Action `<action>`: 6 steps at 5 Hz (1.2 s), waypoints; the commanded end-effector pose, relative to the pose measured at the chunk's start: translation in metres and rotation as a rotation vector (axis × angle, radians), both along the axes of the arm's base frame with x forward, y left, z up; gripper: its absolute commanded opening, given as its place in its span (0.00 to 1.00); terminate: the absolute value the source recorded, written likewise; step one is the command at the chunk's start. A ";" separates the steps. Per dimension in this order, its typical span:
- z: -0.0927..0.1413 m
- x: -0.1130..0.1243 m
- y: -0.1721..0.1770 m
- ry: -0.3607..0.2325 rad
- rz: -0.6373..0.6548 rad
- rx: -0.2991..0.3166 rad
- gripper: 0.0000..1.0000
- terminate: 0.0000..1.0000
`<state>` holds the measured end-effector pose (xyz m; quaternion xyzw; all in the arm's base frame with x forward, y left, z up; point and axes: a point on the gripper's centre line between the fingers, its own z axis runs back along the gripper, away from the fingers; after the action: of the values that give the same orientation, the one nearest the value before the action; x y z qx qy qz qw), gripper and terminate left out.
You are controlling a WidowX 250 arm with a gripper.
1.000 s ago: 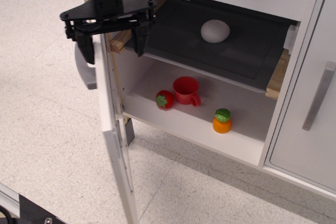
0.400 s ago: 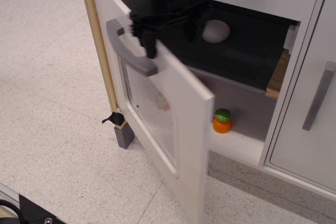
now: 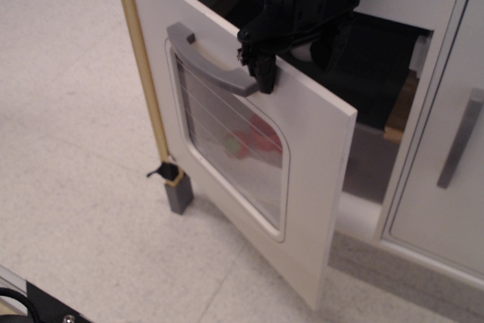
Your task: Close oven
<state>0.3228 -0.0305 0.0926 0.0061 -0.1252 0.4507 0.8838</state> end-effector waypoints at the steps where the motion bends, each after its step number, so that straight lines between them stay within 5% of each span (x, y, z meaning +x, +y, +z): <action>1: 0.069 -0.031 0.013 -0.046 -0.190 -0.094 1.00 0.00; 2: 0.065 -0.057 0.024 -0.066 -0.287 -0.095 1.00 0.00; 3: 0.024 -0.070 0.032 0.007 -0.504 -0.098 1.00 0.00; 4: -0.011 -0.075 0.032 -0.026 -0.647 -0.002 1.00 0.00; 5: -0.048 -0.072 0.026 -0.074 -0.645 0.073 1.00 0.00; 6: -0.066 -0.055 0.012 -0.093 -0.668 0.068 1.00 0.00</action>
<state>0.2515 -0.0242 0.0105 -0.0221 -0.1576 0.1326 0.9783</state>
